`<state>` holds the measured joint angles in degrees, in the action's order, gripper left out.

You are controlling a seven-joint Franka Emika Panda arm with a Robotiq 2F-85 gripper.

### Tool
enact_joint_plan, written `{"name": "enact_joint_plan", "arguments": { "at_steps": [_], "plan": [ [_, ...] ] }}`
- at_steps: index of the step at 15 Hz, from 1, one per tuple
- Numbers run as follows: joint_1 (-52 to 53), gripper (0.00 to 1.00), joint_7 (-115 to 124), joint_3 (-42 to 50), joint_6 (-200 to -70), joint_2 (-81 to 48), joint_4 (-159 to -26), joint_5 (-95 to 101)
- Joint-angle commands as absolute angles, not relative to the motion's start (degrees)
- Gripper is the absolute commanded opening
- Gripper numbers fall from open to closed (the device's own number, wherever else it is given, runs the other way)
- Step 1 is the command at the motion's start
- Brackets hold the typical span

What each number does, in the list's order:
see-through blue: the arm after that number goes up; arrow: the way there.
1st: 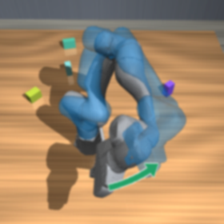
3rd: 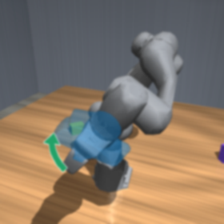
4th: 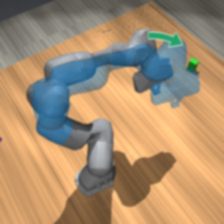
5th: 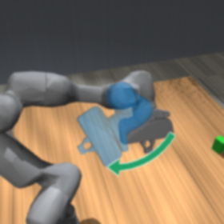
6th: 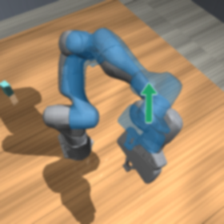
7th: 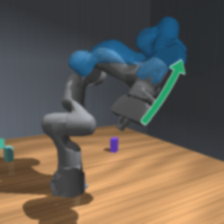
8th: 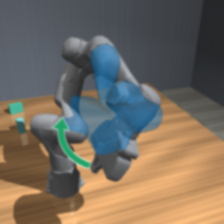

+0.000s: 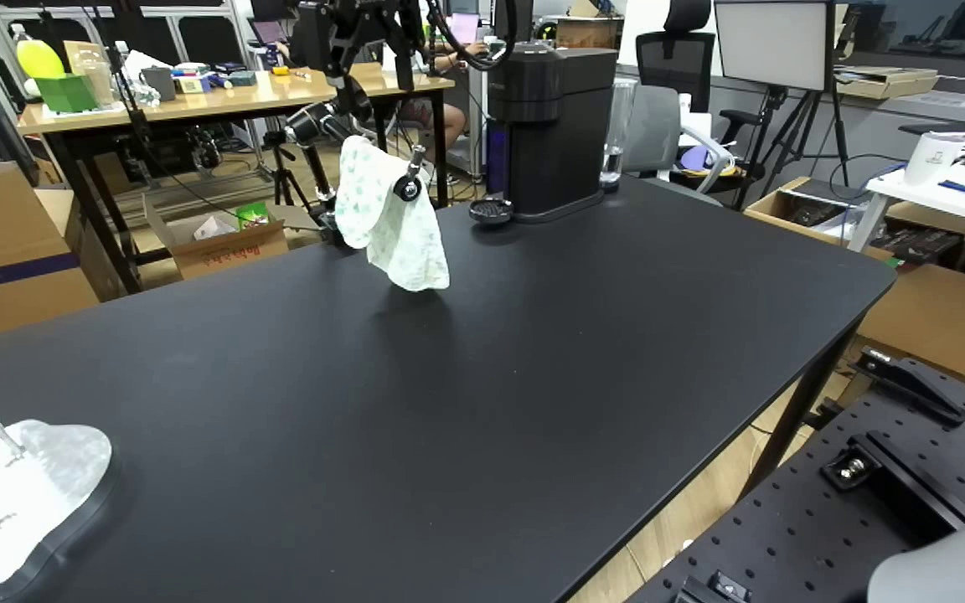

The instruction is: Put the cloth on the table

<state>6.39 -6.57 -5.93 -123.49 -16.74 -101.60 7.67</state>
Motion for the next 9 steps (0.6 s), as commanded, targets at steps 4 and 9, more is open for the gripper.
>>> {"name": "enact_joint_plan", "arguments": {
  "at_steps": [4, 9],
  "plan": [
    [6.25, 1.0, -4.49, -5.12, -125.44, -19.89, -102.27, 6.28],
    [6.23, 0.73, -4.4, -5.09, -126.38, -22.55, -101.91, 5.86]
  ]
}}
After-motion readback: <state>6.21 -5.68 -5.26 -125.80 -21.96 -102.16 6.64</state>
